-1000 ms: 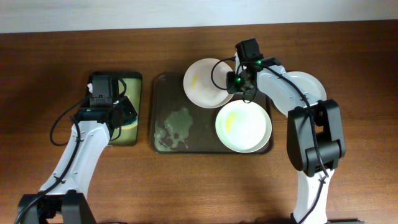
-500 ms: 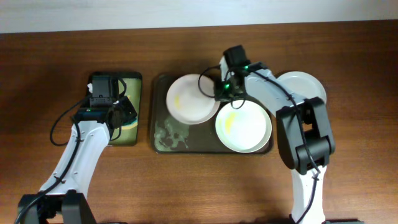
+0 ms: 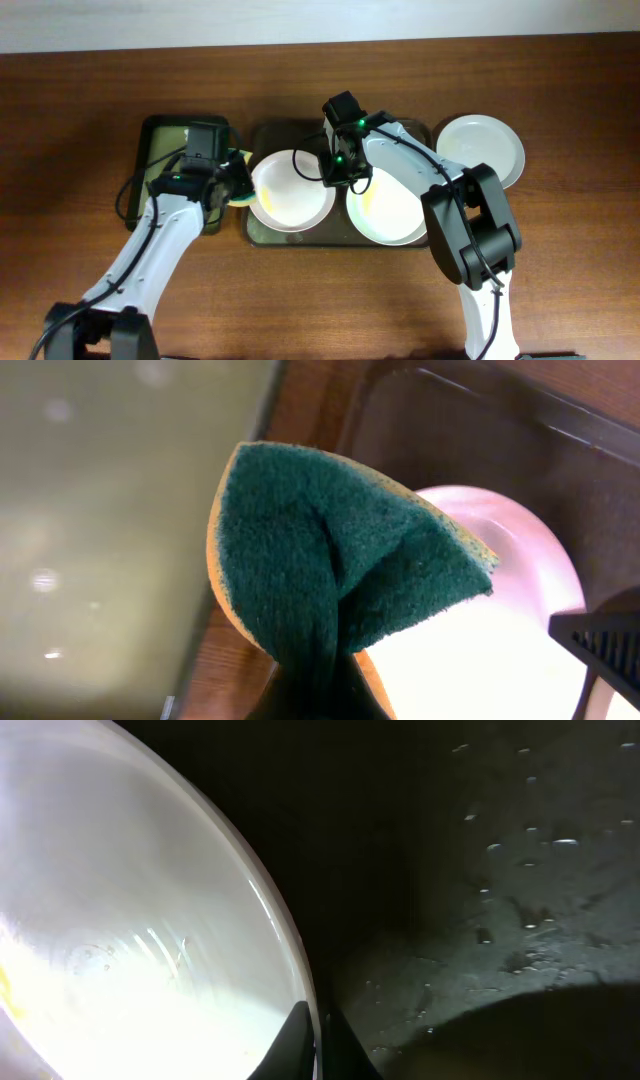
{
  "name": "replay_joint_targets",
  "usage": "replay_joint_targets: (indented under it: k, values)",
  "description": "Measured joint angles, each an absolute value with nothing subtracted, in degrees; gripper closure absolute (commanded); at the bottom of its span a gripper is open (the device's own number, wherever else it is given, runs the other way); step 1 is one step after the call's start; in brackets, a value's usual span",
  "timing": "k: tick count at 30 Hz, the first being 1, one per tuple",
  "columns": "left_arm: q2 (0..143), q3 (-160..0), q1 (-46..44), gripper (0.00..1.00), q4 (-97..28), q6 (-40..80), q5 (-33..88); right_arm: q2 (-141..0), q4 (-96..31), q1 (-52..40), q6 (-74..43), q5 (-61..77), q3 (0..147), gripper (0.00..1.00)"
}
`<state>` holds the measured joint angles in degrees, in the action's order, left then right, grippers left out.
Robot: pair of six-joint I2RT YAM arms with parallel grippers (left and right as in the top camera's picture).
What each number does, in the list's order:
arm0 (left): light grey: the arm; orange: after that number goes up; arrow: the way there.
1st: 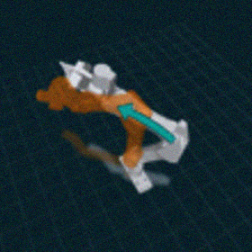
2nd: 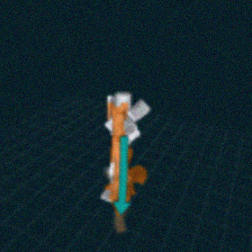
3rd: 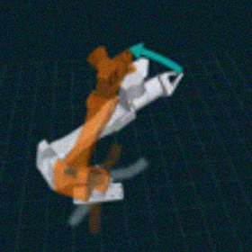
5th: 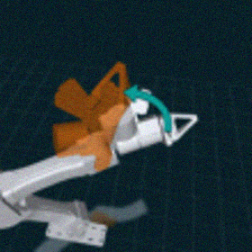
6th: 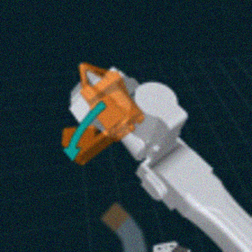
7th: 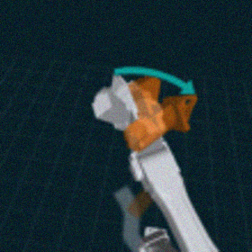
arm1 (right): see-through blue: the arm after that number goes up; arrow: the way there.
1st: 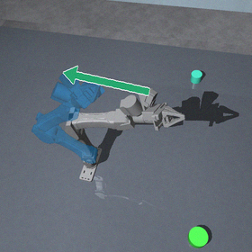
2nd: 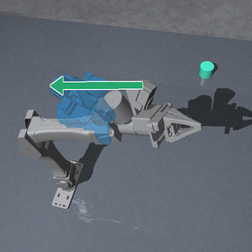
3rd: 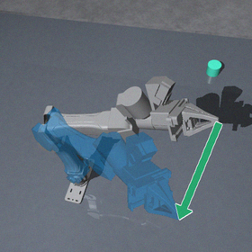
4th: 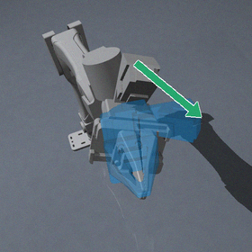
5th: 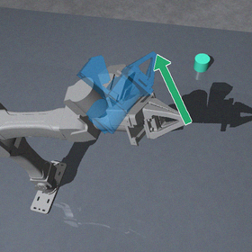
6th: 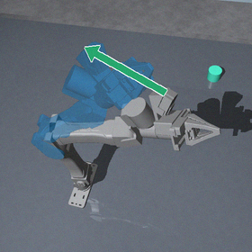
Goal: Clean dirty plates on tray and stack at the side
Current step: 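Hold the pink plate with the right gripper and scrub it with the sponge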
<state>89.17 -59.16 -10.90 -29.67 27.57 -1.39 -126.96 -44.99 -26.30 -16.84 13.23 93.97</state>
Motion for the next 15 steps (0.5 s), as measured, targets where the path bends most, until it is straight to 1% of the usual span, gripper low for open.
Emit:
replay_joint_targets:
  k: [3, 7, 10, 15]
  values:
    - [93.89, -59.13, -12.82, 1.0, -26.09, 31.38, -0.1, -126.91, -45.01, -26.3, -19.38, 12.08, 94.08, 0.96]
    - [101.82, -58.94, -17.26, 1.0, -17.69, 33.12, 5.69, -126.91, -45.01, -26.3, -20.4, 11.55, 94.17, 0.96]
    - [103.9, -58.92, -18.98, 1.0, -15.77, 34.22, 6.72, -126.91, -44.97, -26.3, -20.67, 11.42, 94.17, 0.96]
    - [106.59, -59.13, -19.0, 1.0, -15.27, 34.26, 6.09, -126.91, -44.97, -26.3, -20.78, 11.42, 94.17, 0.96]
